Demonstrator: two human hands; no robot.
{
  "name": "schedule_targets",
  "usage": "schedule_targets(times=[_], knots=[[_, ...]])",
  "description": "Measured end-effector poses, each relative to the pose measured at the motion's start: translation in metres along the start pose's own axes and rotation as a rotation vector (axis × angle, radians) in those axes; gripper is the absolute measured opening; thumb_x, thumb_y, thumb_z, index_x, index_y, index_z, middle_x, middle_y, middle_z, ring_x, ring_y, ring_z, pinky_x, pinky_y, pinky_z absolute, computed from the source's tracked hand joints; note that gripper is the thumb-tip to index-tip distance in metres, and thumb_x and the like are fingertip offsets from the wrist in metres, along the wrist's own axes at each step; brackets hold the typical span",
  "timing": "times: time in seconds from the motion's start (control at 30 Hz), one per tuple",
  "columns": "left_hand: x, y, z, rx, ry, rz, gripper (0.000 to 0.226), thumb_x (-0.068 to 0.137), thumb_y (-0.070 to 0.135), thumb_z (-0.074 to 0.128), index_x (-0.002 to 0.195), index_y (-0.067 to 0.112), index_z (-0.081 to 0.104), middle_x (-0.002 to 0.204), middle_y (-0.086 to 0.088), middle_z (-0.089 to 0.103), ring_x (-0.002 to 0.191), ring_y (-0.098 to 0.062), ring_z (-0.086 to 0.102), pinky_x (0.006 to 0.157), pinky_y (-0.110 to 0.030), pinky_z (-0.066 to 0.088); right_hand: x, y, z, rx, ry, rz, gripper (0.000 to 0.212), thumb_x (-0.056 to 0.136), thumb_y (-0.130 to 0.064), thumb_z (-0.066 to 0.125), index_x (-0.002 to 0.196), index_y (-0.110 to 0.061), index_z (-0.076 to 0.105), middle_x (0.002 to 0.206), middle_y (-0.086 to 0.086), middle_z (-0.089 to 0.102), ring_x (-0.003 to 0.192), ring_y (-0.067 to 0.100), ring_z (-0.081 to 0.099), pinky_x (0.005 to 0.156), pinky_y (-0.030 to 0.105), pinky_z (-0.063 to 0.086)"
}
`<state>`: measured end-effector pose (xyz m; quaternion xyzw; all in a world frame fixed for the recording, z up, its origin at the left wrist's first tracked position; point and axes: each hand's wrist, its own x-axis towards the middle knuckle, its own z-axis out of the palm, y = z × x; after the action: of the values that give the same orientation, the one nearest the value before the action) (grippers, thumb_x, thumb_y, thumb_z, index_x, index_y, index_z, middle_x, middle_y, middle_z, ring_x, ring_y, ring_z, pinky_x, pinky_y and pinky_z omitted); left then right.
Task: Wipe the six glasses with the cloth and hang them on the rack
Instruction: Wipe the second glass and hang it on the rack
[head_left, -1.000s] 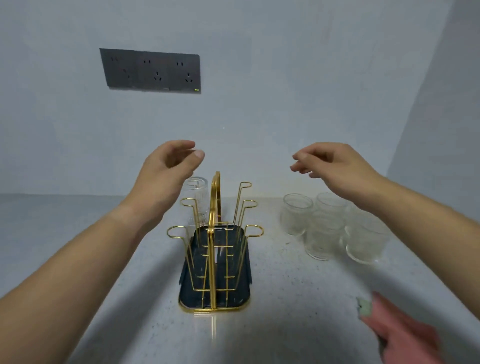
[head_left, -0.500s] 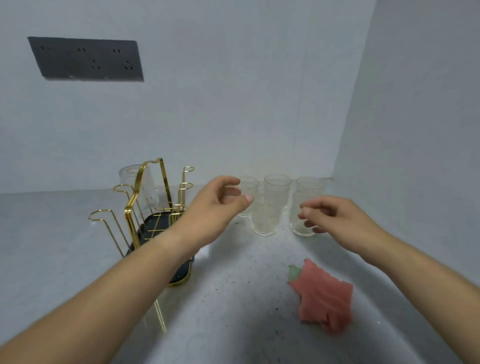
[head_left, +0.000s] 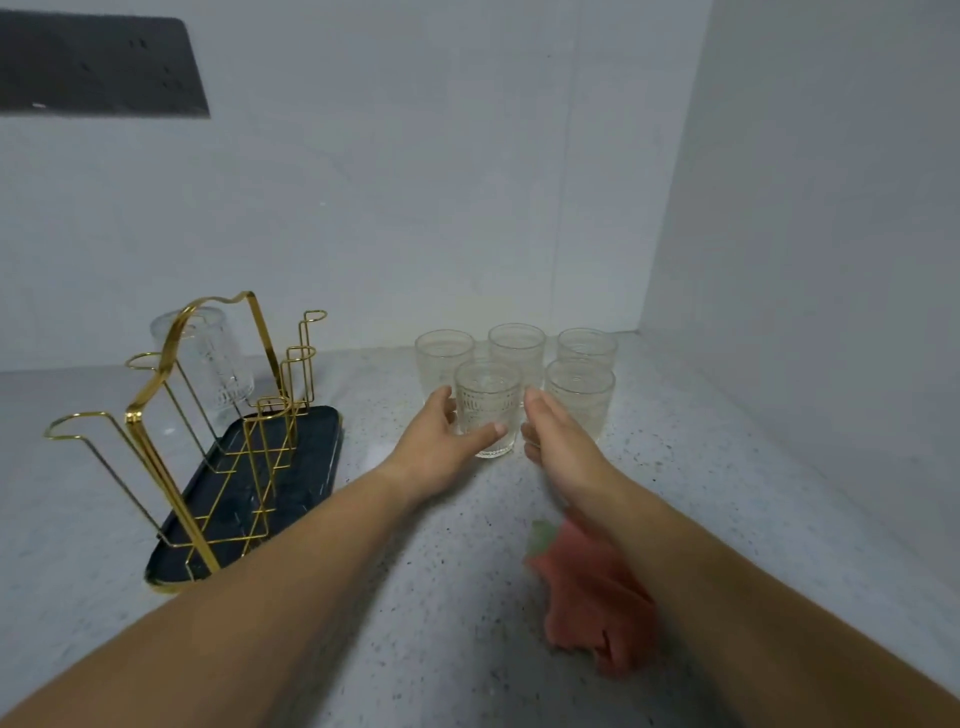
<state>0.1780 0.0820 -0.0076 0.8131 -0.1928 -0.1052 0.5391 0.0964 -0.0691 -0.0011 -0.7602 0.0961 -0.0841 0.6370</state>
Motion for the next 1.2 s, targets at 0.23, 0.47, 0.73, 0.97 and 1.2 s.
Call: schedule_targets(times=[0.23,0.47,0.73,0.97,1.2], knots=[[0.006,-0.014,0.014,-0.109,0.136,0.091,0.046,0.091,0.028,0.08,0.132,0.018,0.061,0.122,0.009,0.071,0.119,-0.01,0.066,0.106,-0.03,0.051,-0.009,-0.011,0.01,-0.054,0.042,0.004,0.075,0.091,-0.067,0.032,0.156,-0.03,0.036,0.16,-0.008,0.041,0.148,0.012,0.037,0.125,0.044,0.027],[-0.04,0.008,0.007,-0.267,0.194,0.213,0.046,0.091,0.039,0.078,0.131,0.028,0.058,0.125,0.012,0.069,0.117,-0.005,0.064,0.097,-0.022,0.049,-0.045,-0.03,0.006,0.013,0.06,-0.103,0.048,0.106,-0.056,0.027,0.147,-0.042,0.046,0.145,-0.011,0.055,0.128,0.011,0.055,0.116,0.042,0.042],[-0.113,0.012,0.002,-0.757,0.091,0.07,0.057,0.082,0.046,0.068,0.128,0.015,0.056,0.102,0.0,0.08,0.094,-0.016,0.076,0.095,-0.046,0.055,-0.109,-0.031,-0.008,-0.037,-0.08,-0.149,0.036,0.101,-0.051,0.042,0.126,-0.041,0.066,0.118,-0.021,0.071,0.108,0.003,0.067,0.1,0.034,0.052],[-0.132,-0.005,0.007,-0.915,-0.008,0.013,0.056,0.082,0.035,0.071,0.13,0.009,0.058,0.11,-0.005,0.078,0.099,-0.02,0.075,0.107,-0.055,0.048,-0.152,-0.001,-0.04,-0.777,-0.19,-0.073,0.04,0.084,-0.072,0.056,0.119,-0.053,0.063,0.129,-0.033,0.055,0.124,0.0,0.049,0.106,0.03,0.047],[-0.136,-0.012,0.006,-0.841,-0.085,0.028,0.071,0.08,0.037,0.079,0.141,0.009,0.057,0.135,-0.017,0.07,0.129,-0.038,0.064,0.116,-0.063,0.041,-0.149,0.024,-0.04,-1.046,-0.13,-0.234,0.055,0.089,-0.076,0.038,0.132,-0.05,0.06,0.142,-0.049,0.034,0.137,0.001,0.04,0.118,0.035,0.032]])
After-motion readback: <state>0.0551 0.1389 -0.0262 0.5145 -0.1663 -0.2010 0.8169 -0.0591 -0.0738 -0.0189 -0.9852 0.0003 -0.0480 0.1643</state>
